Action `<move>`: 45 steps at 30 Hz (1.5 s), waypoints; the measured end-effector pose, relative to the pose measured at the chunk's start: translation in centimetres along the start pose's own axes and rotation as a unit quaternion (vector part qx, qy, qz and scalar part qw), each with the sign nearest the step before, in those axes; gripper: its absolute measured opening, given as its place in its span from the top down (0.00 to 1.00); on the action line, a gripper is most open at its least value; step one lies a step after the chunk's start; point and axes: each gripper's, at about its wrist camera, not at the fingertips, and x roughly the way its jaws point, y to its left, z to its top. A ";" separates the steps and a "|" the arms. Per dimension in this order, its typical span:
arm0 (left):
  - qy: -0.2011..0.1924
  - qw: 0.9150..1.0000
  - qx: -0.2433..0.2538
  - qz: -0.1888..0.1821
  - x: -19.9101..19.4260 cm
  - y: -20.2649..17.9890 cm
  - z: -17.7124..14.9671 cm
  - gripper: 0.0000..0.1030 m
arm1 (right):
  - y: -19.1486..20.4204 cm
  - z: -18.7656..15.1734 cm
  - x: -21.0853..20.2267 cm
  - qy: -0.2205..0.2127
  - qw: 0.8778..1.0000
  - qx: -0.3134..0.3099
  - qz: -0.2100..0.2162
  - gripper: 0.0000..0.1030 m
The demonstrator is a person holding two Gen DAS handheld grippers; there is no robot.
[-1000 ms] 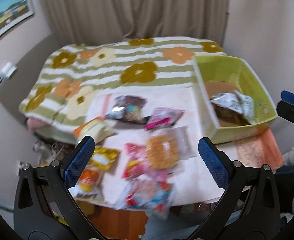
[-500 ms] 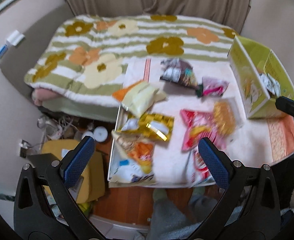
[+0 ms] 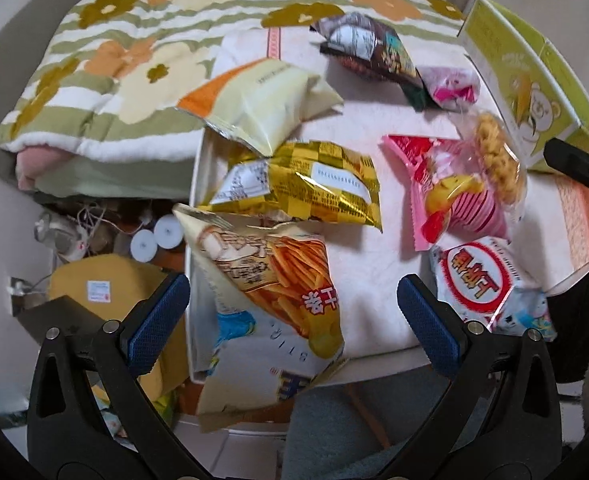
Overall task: Organize snacks
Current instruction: 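Grasp the orange fries bag with the left gripper while the right gripper grasps the waffle cake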
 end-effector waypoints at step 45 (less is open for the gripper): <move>0.019 0.999 -0.035 0.031 1.8 0.2 0.1 0.46 | -1.5 0.4 6.6 0.036 0.997 -0.045 0.049 0.28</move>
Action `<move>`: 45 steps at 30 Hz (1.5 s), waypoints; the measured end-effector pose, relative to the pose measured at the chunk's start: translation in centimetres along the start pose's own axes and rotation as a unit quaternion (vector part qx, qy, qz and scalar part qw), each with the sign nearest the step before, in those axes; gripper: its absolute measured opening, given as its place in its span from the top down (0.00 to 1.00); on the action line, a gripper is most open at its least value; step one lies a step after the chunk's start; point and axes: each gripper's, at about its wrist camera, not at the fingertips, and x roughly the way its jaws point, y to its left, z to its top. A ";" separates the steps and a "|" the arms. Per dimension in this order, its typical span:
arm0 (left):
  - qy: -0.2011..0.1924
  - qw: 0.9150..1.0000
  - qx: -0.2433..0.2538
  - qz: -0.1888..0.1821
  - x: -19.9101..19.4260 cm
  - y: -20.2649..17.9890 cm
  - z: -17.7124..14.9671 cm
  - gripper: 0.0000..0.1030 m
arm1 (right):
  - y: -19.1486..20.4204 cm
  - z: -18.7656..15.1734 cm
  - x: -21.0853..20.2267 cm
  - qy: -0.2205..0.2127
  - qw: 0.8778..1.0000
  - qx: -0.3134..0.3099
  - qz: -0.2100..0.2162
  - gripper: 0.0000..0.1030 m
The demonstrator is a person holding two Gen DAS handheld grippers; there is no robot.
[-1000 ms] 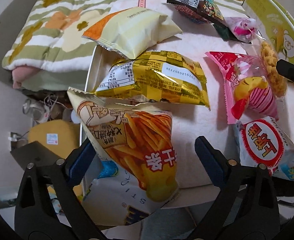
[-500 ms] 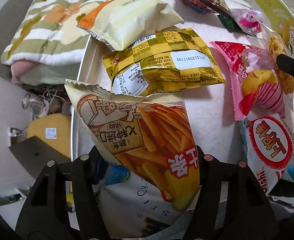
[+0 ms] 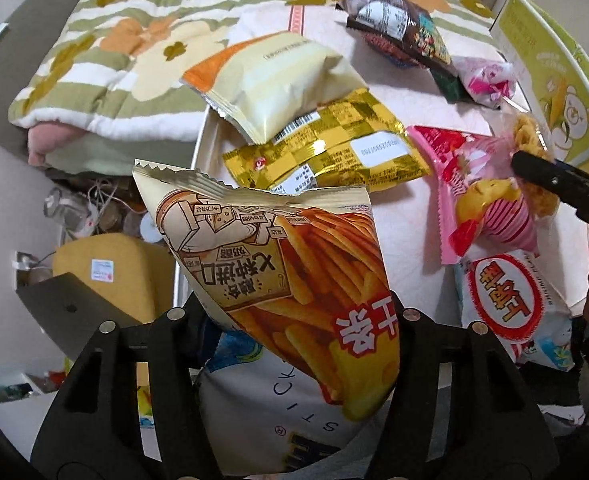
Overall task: Organize snacks
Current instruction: 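Grasp the orange fries bag with the left gripper while the right gripper grasps the waffle cake, then carry the fries bag and waffle cake into the box and release both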
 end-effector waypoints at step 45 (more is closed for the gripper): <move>-0.203 0.963 0.115 -0.135 -15.9 -27.7 14.3 0.46 | -15.8 5.1 -26.7 -0.176 0.979 0.067 -0.083 0.30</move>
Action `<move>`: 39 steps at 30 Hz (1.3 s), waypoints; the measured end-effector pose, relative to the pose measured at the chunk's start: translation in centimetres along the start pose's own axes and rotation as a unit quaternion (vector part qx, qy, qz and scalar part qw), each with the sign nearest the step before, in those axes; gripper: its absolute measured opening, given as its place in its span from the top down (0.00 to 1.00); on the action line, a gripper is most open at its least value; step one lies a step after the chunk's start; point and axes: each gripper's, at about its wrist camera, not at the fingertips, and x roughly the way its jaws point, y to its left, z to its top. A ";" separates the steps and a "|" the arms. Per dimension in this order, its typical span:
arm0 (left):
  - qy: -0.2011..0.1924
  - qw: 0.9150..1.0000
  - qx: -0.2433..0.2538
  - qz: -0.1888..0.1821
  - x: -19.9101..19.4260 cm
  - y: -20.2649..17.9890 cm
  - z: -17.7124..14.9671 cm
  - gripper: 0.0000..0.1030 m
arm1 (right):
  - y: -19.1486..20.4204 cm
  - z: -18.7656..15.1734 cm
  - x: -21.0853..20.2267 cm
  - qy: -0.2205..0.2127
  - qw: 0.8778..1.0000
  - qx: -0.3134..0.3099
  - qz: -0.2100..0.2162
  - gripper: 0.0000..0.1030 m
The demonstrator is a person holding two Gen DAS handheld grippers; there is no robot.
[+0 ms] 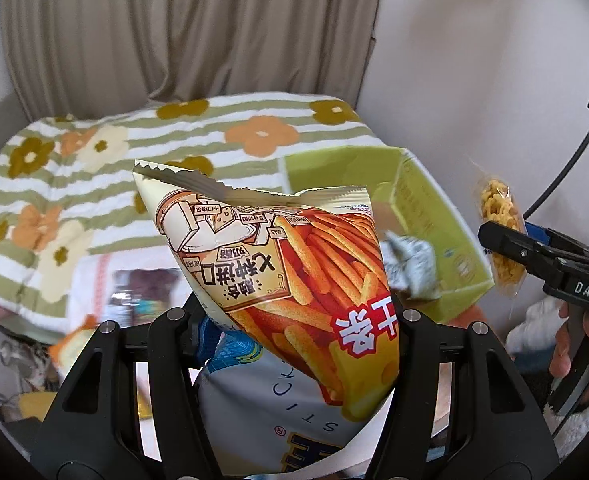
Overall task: Organize snacks
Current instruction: 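Carry the fries bag and waffle cake into the box and release both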
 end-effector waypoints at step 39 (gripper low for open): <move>0.050 0.999 -0.015 -0.003 7.0 -2.9 -0.6 0.00 | -6.2 -1.3 5.3 0.049 0.998 0.014 -0.036 0.15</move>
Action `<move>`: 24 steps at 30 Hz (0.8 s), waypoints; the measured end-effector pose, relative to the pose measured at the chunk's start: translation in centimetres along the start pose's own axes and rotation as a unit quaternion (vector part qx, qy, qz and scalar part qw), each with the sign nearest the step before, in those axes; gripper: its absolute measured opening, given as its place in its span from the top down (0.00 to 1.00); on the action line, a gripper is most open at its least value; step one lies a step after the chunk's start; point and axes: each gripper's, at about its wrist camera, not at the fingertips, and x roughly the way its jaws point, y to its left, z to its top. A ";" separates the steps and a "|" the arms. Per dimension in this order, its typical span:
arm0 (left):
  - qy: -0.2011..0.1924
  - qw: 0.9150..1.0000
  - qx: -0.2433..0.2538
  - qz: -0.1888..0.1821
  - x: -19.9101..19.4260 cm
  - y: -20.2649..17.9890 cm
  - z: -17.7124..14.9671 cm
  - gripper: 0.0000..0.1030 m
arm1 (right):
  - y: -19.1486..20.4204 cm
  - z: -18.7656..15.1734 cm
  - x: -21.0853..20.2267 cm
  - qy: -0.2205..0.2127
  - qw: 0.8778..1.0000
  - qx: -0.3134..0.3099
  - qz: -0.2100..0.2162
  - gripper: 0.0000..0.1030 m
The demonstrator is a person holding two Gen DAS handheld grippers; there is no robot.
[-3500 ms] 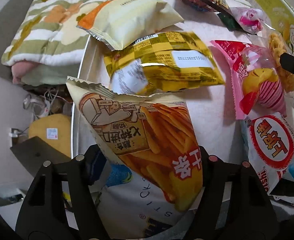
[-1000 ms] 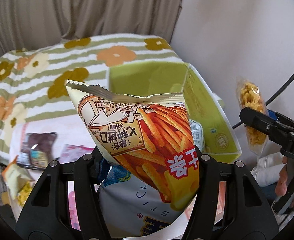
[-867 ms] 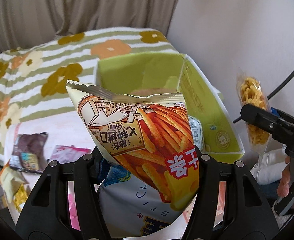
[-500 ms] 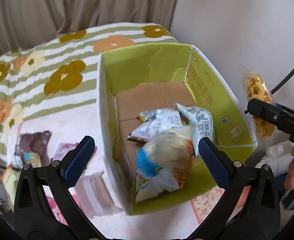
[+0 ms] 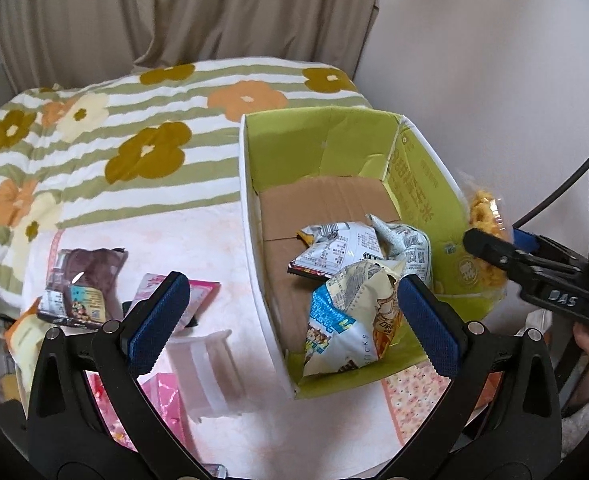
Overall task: Organize snacks
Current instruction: 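Carry the fries bag and waffle cake into the box and release both, then move both tools back toward the snacks on the table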
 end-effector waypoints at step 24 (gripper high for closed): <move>-0.033 0.995 -0.049 0.085 -7.2 0.7 -6.1 0.00 | 3.5 -1.7 -5.4 -0.045 0.995 -0.069 0.063 0.00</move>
